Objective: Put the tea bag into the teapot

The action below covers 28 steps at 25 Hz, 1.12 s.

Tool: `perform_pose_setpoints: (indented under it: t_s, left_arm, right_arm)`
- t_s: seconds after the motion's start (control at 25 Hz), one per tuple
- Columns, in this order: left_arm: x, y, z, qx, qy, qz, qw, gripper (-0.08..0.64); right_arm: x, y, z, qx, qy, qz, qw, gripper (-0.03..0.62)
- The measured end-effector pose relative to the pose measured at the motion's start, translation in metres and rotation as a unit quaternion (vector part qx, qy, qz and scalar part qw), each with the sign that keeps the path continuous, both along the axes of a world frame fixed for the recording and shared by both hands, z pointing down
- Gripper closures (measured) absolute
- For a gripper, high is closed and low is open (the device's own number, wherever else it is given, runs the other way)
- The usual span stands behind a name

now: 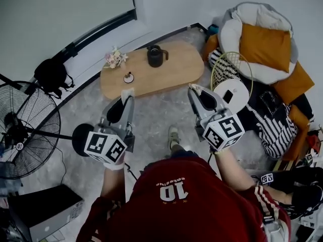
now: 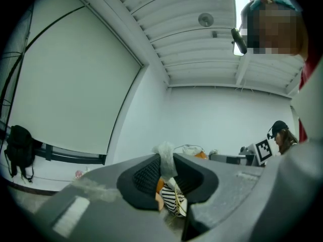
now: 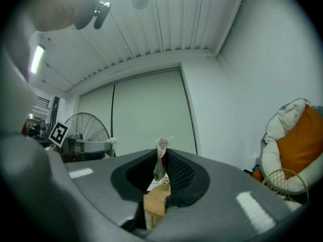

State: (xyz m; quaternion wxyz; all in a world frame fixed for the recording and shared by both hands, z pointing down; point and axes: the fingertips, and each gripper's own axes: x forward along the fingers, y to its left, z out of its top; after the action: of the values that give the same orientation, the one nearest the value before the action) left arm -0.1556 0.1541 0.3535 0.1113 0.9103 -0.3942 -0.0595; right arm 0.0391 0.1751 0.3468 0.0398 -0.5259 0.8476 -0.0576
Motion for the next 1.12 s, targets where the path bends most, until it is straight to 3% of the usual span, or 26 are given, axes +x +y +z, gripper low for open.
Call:
perform_pose_setpoints:
  t_s: [0.72, 1.12]
  left_arm:
    - [0.070, -0.166, -0.005, -0.002, -0.019, 0.016, 0.9997, 0.489]
    - [0.087, -0.234, 0.005, -0.029, -0.015, -0.012, 0.9994, 0.489]
  right_arm:
    - [0.054, -0.169, -0.005, 0.000, -0.009, -0.016, 1.000, 0.549]
    - [0.076, -0.249, 0.018, -0.019, -0.010, -0.054, 0.998, 0.549]
